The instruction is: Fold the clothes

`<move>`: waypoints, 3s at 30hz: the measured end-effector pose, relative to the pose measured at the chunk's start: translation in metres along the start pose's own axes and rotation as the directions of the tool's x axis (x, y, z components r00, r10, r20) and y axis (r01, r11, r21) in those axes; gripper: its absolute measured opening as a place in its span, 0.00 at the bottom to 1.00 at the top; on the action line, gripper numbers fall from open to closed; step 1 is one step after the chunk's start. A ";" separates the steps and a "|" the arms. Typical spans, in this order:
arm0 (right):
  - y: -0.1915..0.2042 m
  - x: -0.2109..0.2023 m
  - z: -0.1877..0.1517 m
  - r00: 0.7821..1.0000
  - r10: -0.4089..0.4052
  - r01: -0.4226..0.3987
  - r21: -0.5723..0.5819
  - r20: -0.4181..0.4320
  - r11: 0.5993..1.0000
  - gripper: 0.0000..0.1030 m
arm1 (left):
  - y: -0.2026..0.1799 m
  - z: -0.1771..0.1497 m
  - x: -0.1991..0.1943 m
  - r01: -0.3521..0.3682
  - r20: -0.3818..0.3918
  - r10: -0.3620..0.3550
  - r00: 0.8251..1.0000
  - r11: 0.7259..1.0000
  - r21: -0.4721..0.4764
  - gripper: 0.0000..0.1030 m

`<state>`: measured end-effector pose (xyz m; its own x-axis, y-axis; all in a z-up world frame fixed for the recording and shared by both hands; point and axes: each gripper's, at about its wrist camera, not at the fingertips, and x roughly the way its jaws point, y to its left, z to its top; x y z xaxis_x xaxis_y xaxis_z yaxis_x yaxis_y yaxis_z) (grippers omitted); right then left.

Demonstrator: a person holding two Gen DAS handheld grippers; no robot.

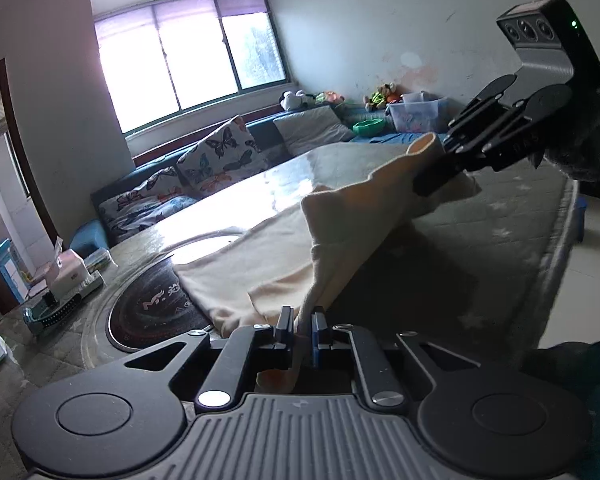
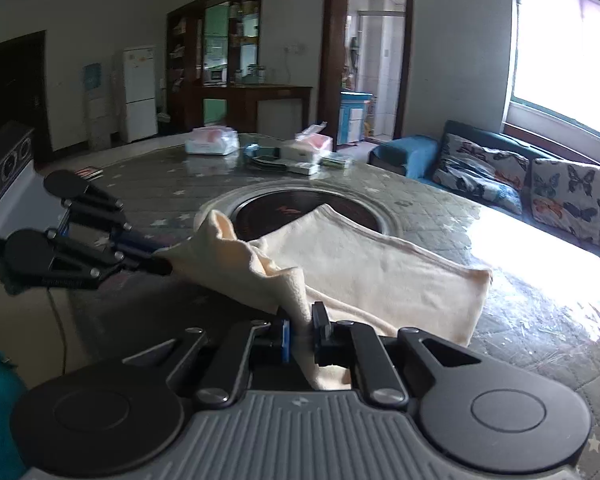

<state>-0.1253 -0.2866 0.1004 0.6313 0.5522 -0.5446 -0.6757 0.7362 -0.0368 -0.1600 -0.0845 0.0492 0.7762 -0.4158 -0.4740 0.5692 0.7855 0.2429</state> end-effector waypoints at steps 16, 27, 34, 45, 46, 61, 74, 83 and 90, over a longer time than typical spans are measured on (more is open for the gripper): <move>0.022 -0.037 0.012 0.998 0.041 -0.040 0.011 -0.047 0.999 0.09 | 0.017 0.025 -0.009 0.000 0.008 0.000 1.000 0.999 -0.047 0.09; -0.055 0.040 0.051 0.996 0.004 0.003 0.076 -0.086 0.997 0.09 | 0.067 0.060 0.106 -0.090 -0.083 0.078 0.993 0.985 -0.147 0.09; -0.100 0.122 0.031 0.989 -0.058 0.085 0.207 -0.135 0.975 0.11 | 0.083 0.048 0.181 -0.152 -0.204 0.103 0.973 0.959 -0.240 0.10; -0.128 0.115 0.009 0.967 -0.232 0.253 0.356 -0.102 0.899 0.16 | 0.082 0.063 0.173 -0.109 -0.171 0.059 0.983 0.949 -0.296 0.15; -0.126 0.108 0.008 0.964 -0.242 0.264 0.344 -0.106 0.901 0.16 | 0.081 0.065 0.171 -0.103 -0.166 0.054 0.985 0.948 -0.301 0.15; -0.123 0.092 -0.031 0.956 -0.235 0.288 0.405 -0.176 0.867 0.16 | 0.033 0.072 0.176 0.027 -0.164 -0.073 0.984 0.964 -0.264 0.17; -0.125 0.093 -0.023 0.938 -0.313 0.346 0.313 -0.150 0.885 0.04 | 0.030 0.060 0.185 0.013 -0.177 -0.055 0.983 0.973 -0.232 0.26; -0.124 0.073 -0.022 0.945 -0.306 0.326 0.339 -0.113 0.882 0.11 | 0.027 0.066 0.169 0.011 -0.148 -0.047 0.988 0.971 -0.238 0.28; -0.077 0.054 -0.023 0.972 -0.208 0.228 0.230 -0.105 0.946 0.11 | 0.004 0.071 0.153 0.081 -0.096 -0.104 0.990 0.973 -0.217 0.28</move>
<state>-0.0478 -0.3222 0.0549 0.7146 0.3423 -0.6101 -0.4082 0.9123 0.0337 -0.0195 -0.1774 0.0376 0.6829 -0.4491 -0.5761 0.5578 0.8299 0.0142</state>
